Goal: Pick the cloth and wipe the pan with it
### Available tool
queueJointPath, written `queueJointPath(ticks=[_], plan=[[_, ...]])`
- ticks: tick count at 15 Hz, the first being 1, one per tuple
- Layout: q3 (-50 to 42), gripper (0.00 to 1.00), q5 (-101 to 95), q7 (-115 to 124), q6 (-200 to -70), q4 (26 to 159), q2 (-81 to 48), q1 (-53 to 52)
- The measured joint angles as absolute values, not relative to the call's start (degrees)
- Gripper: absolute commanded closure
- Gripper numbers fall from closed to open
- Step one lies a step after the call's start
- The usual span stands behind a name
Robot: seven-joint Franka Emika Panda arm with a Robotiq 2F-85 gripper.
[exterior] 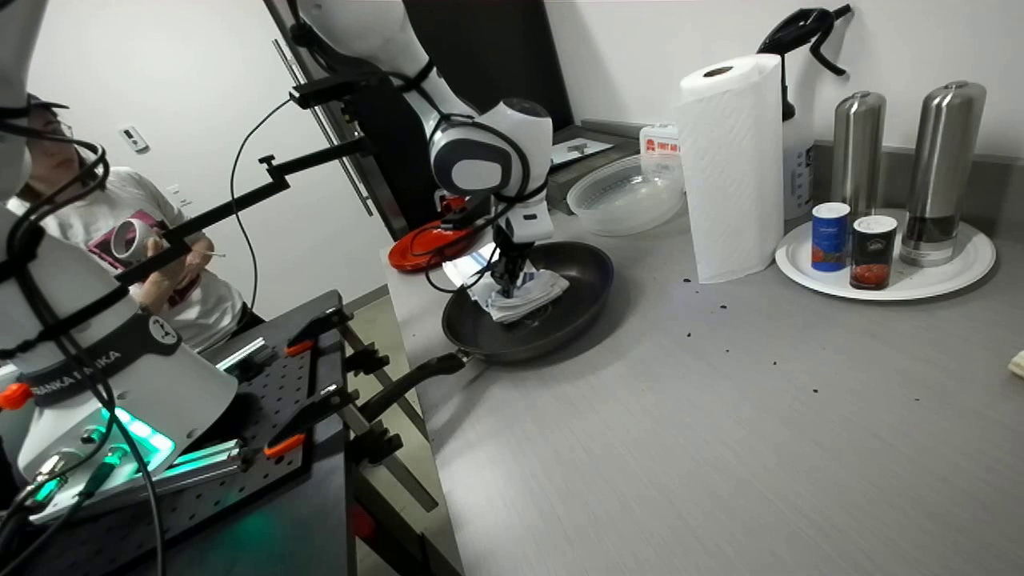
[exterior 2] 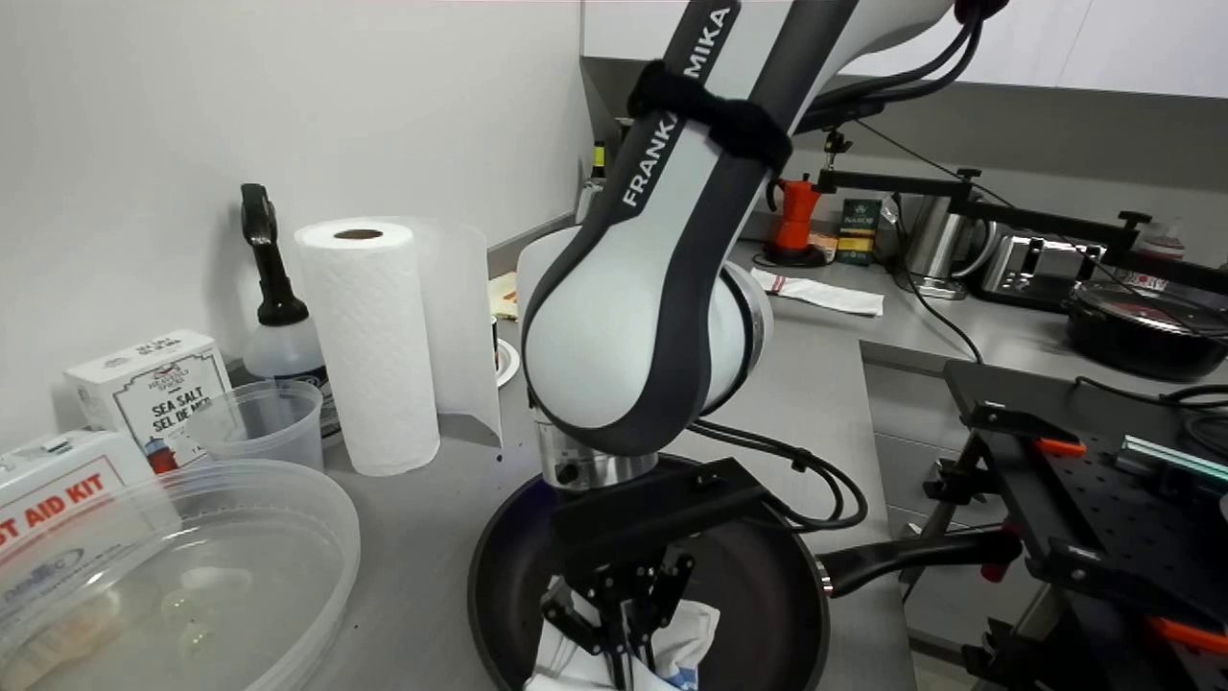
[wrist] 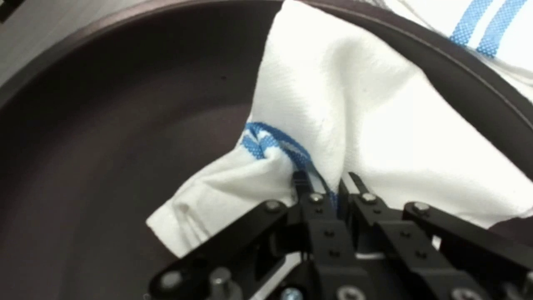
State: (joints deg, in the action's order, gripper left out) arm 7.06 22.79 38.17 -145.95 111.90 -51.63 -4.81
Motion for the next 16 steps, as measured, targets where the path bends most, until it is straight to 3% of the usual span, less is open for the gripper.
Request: queueJointPath(ticks=[7, 16], plan=[[7.90, 0.98, 25.03, 35.88, -142.81, 110.04, -51.97, -2.98], [10.57, 0.98, 34.28, 25.99, -124.98, 103.48, -50.97, 4.50]])
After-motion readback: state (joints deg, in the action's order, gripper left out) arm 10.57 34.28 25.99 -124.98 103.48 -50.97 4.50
